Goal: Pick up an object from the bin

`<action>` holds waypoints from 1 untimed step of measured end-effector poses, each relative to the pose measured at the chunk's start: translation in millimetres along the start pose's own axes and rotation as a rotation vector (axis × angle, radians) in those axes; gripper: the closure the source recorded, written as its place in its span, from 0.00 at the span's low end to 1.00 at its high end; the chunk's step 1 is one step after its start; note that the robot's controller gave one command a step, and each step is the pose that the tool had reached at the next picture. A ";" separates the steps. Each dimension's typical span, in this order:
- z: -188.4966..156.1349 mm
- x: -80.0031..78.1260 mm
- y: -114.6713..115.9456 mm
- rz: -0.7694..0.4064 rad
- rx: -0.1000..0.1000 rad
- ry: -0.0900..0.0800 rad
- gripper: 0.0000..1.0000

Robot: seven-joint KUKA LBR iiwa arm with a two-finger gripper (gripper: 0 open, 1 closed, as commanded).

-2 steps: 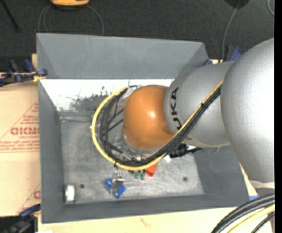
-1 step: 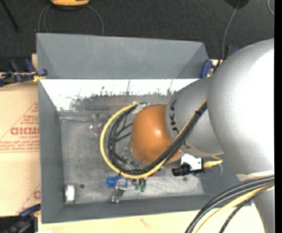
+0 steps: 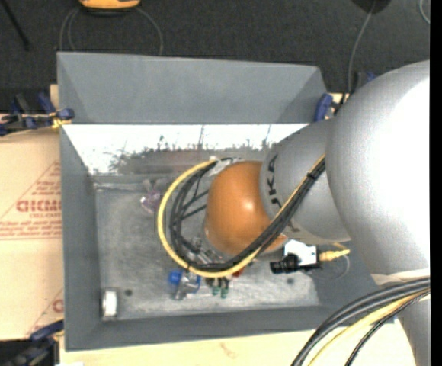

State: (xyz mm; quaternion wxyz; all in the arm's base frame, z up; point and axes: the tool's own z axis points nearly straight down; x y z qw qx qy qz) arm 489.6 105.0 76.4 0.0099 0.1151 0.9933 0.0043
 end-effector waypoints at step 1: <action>-153.2 -15.0 -38.1 -0.147 0.008 0.008 1.00</action>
Offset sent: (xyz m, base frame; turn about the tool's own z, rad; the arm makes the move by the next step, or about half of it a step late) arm 0.0001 -0.0391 0.1481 -0.1495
